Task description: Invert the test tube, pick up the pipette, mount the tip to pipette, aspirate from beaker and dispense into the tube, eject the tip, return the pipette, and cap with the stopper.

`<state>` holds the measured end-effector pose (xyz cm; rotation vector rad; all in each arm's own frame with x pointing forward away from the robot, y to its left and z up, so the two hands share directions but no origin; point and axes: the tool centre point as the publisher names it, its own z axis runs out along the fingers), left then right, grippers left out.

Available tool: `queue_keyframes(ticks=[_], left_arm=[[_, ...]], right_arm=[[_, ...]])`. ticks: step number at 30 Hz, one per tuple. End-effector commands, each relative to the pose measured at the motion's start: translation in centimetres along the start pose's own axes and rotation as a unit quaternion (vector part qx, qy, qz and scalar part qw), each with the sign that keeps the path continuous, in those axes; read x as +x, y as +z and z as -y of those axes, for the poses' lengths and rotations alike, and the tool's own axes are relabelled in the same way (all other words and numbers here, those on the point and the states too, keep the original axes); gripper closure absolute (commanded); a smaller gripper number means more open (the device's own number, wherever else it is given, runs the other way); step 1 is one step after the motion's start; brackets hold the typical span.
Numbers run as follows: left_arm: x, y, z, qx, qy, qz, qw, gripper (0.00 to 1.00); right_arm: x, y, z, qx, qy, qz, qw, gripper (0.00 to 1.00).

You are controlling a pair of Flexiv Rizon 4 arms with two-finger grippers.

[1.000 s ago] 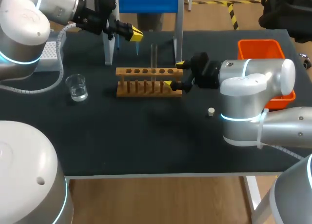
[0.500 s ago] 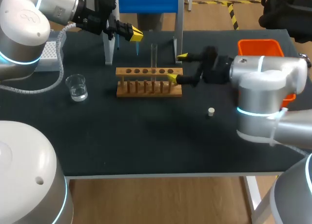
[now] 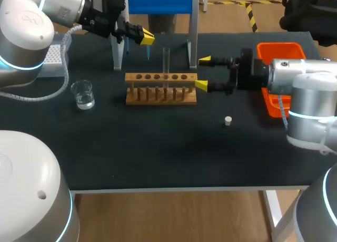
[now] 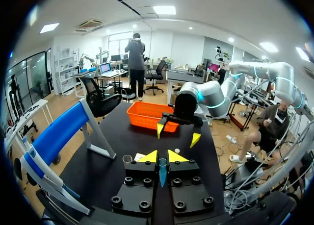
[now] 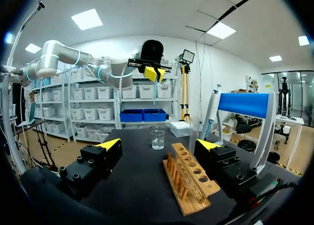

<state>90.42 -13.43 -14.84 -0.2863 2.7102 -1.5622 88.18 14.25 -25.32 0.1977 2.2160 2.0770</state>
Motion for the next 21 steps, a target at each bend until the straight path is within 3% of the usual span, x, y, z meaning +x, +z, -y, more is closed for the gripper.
queue_keyframes(ticks=[1,21], left_arm=[[0.0,-0.1,0.1,-0.002,0.0,-0.001,1.0,1.0],[0.0,-0.1,0.1,-0.002,0.0,-0.001,1.0,1.0]], right_arm=[[0.2,0.3,-0.2,-0.004,0.004,-0.03,1.0,0.0],[1.7,4.9,-3.6,-0.021,-0.011,-0.063,0.998,0.0]])
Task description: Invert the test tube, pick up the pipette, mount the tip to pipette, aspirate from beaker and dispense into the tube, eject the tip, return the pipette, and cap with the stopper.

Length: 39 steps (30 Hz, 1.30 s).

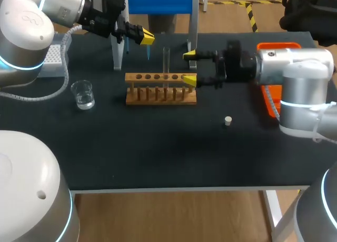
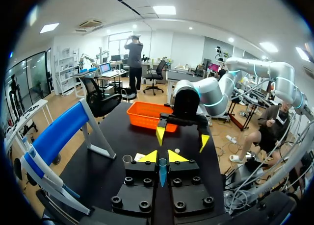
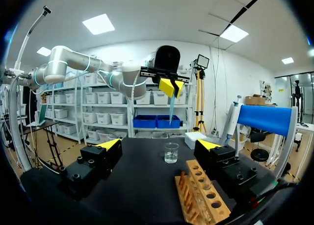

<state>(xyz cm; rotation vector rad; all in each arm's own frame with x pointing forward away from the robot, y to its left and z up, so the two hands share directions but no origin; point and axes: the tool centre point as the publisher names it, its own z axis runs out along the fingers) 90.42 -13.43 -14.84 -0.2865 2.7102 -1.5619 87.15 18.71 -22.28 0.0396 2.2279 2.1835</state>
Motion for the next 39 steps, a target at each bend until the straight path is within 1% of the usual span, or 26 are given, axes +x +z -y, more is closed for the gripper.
queue_keyframes(ticks=[1,13,22,39], left_arm=[[0.0,-0.1,0.1,-0.002,0.0,-0.002,1.0,1.0],[0.0,-0.1,0.1,-0.002,0.0,-0.002,1.0,1.0],[0.0,-0.1,0.1,-0.002,0.0,-0.002,1.0,1.0],[0.0,-0.1,0.1,-0.002,0.0,-0.002,1.0,1.0]], right_arm=[[-0.2,1.3,-0.4,0.002,-0.002,0.001,1.0,0.0],[-0.5,4.7,-2.3,0.004,0.011,0.005,1.0,0.0],[-0.5,6.8,-2.9,0.005,0.009,0.0,1.0,0.0],[-2.3,10.2,-3.5,-0.002,0.007,0.007,1.0,0.0]])
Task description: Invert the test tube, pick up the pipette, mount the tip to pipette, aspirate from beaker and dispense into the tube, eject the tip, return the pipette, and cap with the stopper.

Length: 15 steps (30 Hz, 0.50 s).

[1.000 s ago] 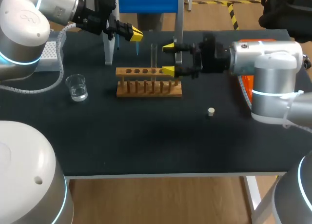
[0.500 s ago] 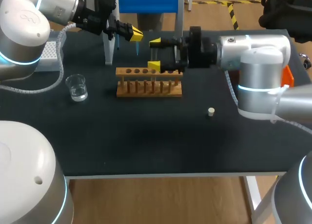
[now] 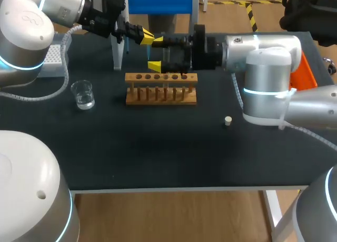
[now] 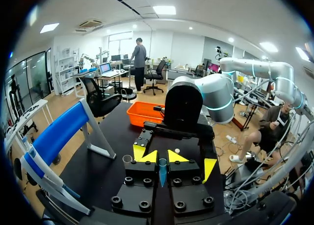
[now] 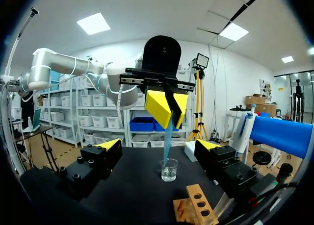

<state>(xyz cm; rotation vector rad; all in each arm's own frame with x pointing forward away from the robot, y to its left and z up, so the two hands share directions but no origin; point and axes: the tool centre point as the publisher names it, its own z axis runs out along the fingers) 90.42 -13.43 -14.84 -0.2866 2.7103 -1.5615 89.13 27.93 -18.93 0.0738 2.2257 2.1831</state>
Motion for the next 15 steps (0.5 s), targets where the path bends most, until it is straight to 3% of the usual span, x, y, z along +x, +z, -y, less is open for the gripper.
queue_keyframes(ticks=[1,7,11,13,15], left_arm=[[-0.04,-0.12,0.05,-0.002,0.0,-0.002,1.0,1.0],[-0.04,-0.12,0.05,-0.002,0.0,-0.002,1.0,1.0],[-0.04,-0.12,0.05,-0.002,0.0,-0.002,1.0,1.0],[-0.04,-0.12,0.05,-0.002,0.0,-0.002,1.0,1.0],[-0.04,-0.12,0.05,-0.002,0.0,-0.002,1.0,1.0]], right_arm=[[-0.64,1.12,-0.04,-0.003,-0.001,-0.002,1.0,0.0],[-0.71,1.61,-0.11,-0.007,0.003,-0.006,1.0,0.01],[-0.71,1.82,-0.09,-0.008,0.004,-0.009,1.0,0.09],[-0.74,1.92,-0.14,-0.008,0.005,-0.01,1.0,0.2],[-0.83,2.04,-0.17,-0.009,0.005,-0.011,1.0,0.24]])
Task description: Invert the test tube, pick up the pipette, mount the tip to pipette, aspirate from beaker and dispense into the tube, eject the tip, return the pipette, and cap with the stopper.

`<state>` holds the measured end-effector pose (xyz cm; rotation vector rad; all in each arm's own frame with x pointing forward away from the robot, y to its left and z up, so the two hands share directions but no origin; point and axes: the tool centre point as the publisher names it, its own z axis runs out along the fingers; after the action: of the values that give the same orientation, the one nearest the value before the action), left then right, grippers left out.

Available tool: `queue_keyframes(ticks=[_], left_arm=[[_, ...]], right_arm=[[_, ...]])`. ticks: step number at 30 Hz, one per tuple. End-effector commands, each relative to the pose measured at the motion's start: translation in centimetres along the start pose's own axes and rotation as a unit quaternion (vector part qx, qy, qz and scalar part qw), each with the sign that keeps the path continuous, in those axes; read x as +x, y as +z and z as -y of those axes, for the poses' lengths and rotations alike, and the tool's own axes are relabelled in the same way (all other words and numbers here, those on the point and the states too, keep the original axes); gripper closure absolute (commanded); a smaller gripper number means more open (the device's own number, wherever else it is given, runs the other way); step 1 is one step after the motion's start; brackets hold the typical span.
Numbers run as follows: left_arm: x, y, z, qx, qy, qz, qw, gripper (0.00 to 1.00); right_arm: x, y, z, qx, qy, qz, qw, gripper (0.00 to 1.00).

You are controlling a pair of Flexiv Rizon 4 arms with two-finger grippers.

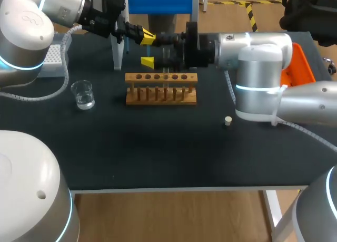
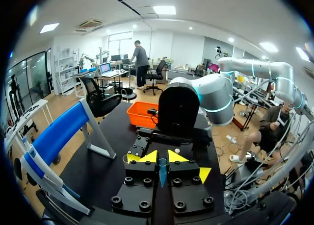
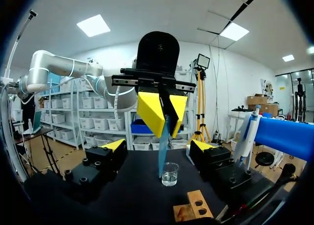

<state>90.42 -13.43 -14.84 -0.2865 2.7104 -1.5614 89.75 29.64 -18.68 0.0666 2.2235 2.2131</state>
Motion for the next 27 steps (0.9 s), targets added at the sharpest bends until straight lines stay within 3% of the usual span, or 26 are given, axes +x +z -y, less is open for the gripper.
queue_keyframes(ticks=[1,14,27], left_arm=[[-0.04,-0.12,0.05,-0.001,0.0,-0.002,1.0,1.0],[-0.04,-0.12,0.05,-0.001,0.0,-0.002,1.0,1.0],[-0.04,-0.12,0.05,-0.001,0.0,-0.002,1.0,1.0]], right_arm=[[-0.36,0.37,0.12,-0.002,-0.001,-0.002,1.0,0.25],[-0.79,0.83,-0.04,-0.007,-0.002,-0.013,1.0,0.5],[-0.86,0.61,-0.07,-0.01,0.001,-0.018,1.0,0.68]])
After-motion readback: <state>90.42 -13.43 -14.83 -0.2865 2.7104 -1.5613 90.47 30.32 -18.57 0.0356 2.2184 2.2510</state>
